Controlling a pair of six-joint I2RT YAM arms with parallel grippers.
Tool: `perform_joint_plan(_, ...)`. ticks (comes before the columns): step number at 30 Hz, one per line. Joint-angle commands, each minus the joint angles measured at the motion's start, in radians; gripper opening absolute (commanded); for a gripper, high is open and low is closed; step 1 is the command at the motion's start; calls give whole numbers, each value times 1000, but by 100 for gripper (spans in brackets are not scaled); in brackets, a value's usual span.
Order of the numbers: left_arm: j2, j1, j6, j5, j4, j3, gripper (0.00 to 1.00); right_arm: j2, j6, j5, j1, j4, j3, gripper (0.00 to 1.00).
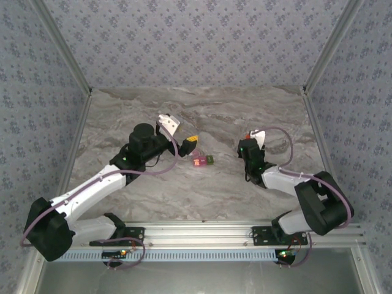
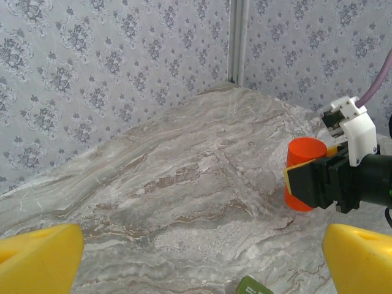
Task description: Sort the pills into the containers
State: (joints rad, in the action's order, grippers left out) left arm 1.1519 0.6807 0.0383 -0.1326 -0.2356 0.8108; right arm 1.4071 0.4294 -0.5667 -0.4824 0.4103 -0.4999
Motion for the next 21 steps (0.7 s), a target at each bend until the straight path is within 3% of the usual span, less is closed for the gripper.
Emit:
perform_joint_plan(1,-30,-2,-15,22,-12,4,100,30,44,-78,-1,51,26,39)
perform_joint_plan(8,-41,-2,-24,38,-4,-2,100,30,138,-99,2,33,64,51)
perform_joint_plan(15,-41,-2,-55,70,0,-7,100,-45,148,-53,6,-24,77,73)
perform_joint_plan(21,-30,-7,-158,173,13,5,100,-227,150,27,23,-242,17,88)
